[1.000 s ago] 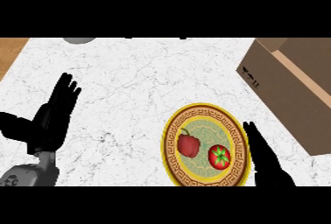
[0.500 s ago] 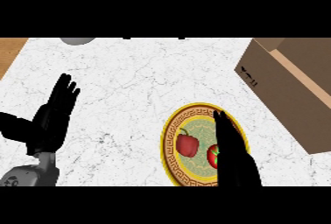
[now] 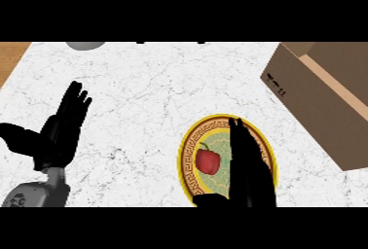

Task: Pick the bell pepper from the plate and place it in the cardboard box

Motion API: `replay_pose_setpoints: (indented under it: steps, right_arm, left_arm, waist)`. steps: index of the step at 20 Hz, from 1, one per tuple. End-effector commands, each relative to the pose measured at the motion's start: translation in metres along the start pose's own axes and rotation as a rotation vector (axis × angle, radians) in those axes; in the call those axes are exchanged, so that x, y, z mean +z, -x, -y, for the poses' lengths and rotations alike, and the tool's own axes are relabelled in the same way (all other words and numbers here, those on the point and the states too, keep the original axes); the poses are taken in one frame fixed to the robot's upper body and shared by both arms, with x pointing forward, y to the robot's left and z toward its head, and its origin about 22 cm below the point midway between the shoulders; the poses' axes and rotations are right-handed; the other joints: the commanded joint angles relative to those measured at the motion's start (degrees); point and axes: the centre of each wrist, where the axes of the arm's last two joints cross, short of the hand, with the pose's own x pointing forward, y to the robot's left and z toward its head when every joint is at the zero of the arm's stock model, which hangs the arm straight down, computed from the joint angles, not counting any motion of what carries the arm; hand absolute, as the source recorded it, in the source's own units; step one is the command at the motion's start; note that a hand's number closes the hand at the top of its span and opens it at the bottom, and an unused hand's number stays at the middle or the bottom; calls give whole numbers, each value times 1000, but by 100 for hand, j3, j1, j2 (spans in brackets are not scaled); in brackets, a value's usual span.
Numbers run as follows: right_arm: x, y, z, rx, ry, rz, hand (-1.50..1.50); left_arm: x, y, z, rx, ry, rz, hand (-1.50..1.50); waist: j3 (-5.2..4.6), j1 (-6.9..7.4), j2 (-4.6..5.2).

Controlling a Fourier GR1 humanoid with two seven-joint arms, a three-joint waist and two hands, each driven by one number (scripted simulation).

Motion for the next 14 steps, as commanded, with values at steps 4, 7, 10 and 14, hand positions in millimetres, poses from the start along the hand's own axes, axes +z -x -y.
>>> replay_pose_setpoints:
  steps: [4,7,10,14]
  right_arm:
    - [5,-6,-7,-38,-14,-111,-150]
    - [-18,-11,-6,-30,-13,-132,-150]
    - [-24,-9,-20,12,17,-165,-150]
    - [-26,13,-33,10,29,-166,-150]
  left_arm:
    - [9,-1,-12,-1,6,4,0]
    - [11,-11,2,10,-4,12,0]
    - [5,-12,-8,5,7,22,0]
    - [12,-9,23,14,0,12,0]
  waist:
    - [0,6,-7]
    - [1,23,-3]
    - [0,20,-1]
    - [4,-6,-2]
